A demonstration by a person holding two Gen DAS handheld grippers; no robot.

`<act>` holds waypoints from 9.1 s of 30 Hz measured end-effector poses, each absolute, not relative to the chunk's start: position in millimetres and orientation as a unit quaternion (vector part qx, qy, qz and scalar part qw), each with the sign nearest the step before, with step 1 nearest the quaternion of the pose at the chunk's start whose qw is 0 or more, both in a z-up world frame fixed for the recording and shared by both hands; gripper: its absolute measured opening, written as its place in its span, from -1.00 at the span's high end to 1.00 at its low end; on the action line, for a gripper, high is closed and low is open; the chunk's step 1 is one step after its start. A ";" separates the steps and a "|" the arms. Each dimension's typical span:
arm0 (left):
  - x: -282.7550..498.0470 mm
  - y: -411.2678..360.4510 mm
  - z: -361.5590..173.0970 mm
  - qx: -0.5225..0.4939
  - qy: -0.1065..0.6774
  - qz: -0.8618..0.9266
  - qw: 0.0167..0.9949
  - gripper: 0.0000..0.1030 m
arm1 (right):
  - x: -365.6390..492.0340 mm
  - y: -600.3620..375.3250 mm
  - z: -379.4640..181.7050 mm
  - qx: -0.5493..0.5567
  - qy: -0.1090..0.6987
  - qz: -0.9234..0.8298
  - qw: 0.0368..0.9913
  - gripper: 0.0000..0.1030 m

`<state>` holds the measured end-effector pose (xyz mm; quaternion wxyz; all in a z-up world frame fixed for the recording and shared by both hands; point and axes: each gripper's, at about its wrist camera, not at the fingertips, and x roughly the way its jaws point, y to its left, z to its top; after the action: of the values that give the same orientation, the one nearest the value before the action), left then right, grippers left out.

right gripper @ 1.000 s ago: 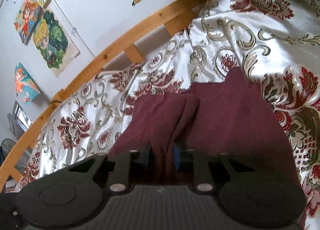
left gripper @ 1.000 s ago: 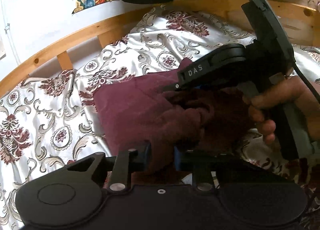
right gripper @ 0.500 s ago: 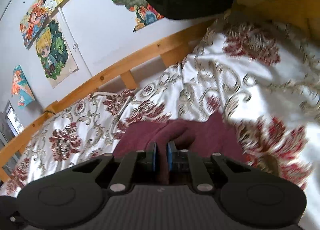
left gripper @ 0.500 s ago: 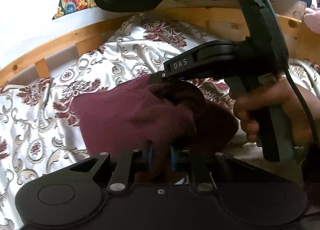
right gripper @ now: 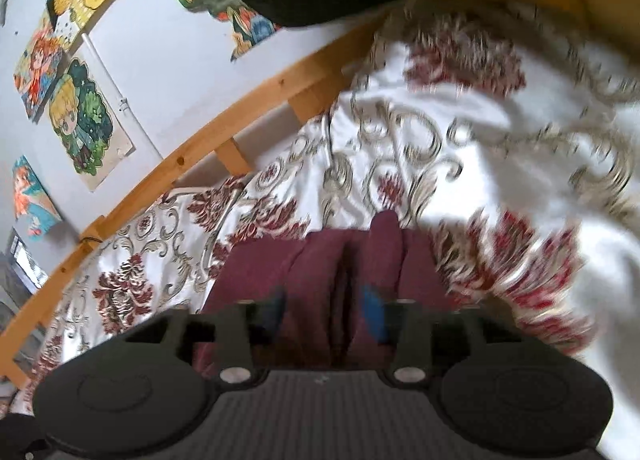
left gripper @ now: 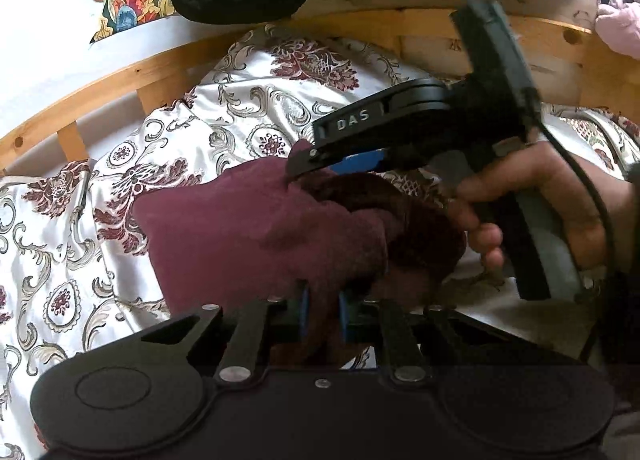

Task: Fold small clothes

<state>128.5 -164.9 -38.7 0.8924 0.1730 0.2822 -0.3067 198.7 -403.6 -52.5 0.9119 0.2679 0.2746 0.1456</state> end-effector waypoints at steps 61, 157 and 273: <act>165.9 -90.0 -31.6 -0.119 0.431 -0.127 0.885 -0.98 | 91.7 -394.8 6.9 0.064 0.315 0.035 0.946 -1.00; 234.2 -100.3 -76.9 -0.174 0.448 -0.215 0.850 -0.84 | 171.1 -462.8 -95.1 0.391 0.301 0.086 0.866 0.01; 193.6 26.9 -6.7 -0.085 0.341 -0.067 0.934 -0.98 | 151.1 -266.2 -13.4 0.051 0.217 0.098 0.970 -0.99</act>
<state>193.6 26.9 -6.7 0.9339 -0.0847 0.3409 -0.0673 151.1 -266.2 -13.4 0.9699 0.0508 0.2172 0.0978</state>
